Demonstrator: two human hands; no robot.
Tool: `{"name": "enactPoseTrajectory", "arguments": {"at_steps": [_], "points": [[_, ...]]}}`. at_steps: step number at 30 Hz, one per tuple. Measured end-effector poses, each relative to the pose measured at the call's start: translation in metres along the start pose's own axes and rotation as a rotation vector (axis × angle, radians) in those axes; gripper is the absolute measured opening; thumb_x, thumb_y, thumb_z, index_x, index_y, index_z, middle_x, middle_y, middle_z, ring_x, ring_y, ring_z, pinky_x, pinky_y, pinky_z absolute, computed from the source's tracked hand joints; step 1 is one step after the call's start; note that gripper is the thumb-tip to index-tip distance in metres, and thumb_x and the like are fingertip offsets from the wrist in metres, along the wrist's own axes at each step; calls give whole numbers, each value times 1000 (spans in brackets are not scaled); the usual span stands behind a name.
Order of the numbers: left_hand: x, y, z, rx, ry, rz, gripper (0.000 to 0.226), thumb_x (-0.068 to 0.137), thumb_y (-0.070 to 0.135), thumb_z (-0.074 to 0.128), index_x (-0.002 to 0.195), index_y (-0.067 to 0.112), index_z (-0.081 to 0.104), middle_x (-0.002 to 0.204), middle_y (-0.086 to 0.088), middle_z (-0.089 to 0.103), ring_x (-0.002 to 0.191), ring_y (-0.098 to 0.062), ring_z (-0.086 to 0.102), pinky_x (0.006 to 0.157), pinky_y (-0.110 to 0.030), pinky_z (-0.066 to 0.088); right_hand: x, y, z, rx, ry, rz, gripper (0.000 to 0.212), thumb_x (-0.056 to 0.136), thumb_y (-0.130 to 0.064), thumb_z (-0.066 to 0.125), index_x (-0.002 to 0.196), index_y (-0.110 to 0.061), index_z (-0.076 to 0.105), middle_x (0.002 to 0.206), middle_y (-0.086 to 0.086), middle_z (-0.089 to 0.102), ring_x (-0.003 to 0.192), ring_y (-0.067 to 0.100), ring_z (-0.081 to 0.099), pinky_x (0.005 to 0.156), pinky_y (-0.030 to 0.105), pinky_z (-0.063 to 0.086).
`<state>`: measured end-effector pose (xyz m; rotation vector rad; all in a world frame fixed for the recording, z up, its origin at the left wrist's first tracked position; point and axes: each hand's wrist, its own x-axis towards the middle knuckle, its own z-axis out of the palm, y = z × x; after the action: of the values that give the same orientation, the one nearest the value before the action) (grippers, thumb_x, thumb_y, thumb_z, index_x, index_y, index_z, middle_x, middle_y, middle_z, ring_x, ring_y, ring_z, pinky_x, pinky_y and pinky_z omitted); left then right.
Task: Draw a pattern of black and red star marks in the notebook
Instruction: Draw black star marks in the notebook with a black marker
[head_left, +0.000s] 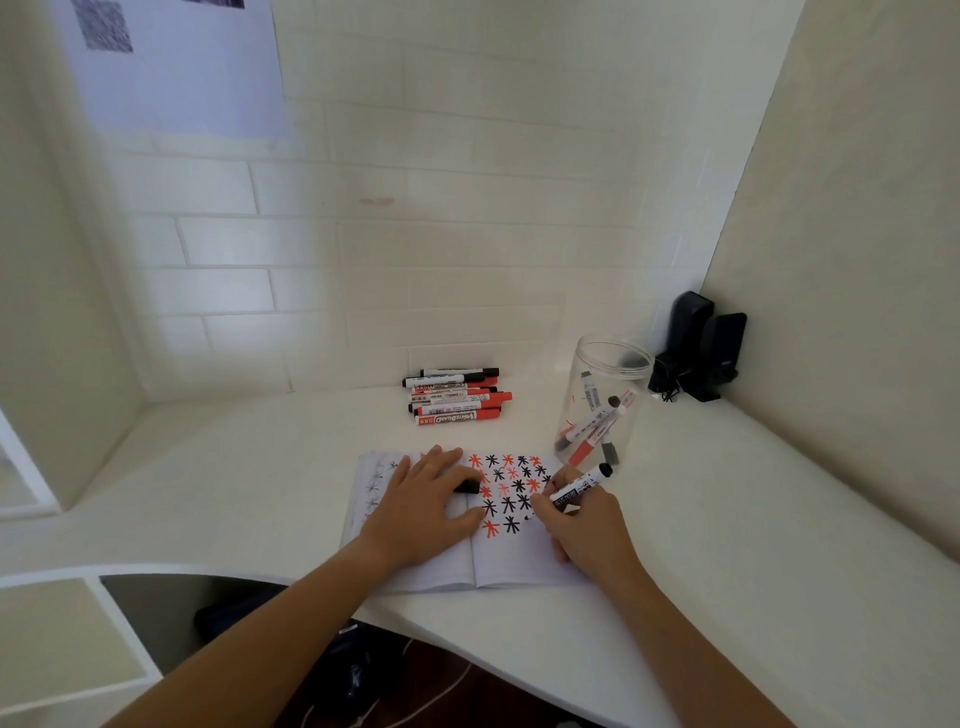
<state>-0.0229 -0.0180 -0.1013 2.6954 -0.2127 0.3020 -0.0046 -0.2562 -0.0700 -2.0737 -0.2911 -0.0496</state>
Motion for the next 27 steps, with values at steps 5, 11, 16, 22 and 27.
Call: {"name": "enactPoseTrajectory", "arguments": {"at_steps": [5, 11, 16, 22, 27], "points": [[0, -1, 0, -9, -4, 1, 47, 92, 63, 49, 137, 49, 44, 164, 12, 23, 154, -13, 6, 123, -41, -5, -1, -2, 0, 1, 31, 66, 22, 96, -22, 67, 85, -4, 61, 54, 14, 66, 37, 18, 57, 42, 27, 50], [0, -1, 0, -8, -9, 5, 47, 92, 64, 47, 137, 50, 43, 164, 13, 22, 154, -12, 5, 123, -40, -5, -2, -4, -2, 2, 61, 150, 25, 95, -21, 65, 77, -4, 63, 51, 16, 66, 34, 17, 54, 38, 26, 47], [0, -2, 0, -5, -10, 8, 46, 93, 63, 47, 137, 50, 43, 164, 13, 21, 154, -13, 5, 123, -41, -5, -1, -4, 0, 5, 51, 110, 30, 99, -30, 67, 78, -8, 64, 52, 12, 67, 38, 16, 57, 40, 26, 50], [-1, -2, 1, -18, -9, 2, 47, 91, 64, 46, 136, 51, 43, 164, 14, 22, 154, -11, 5, 123, -40, -5, 0, -4, -1, -1, 17, 89, 23, 95, -20, 66, 82, -4, 58, 52, 18, 64, 37, 20, 55, 40, 25, 46], [0, -2, 1, -12, -15, 0, 48, 92, 64, 46, 137, 50, 43, 164, 14, 21, 154, -11, 4, 123, -40, -6, 0, -4, -2, -30, 27, 70, 22, 91, -13, 65, 75, -4, 53, 50, 14, 59, 35, 19, 52, 41, 25, 46]]}}
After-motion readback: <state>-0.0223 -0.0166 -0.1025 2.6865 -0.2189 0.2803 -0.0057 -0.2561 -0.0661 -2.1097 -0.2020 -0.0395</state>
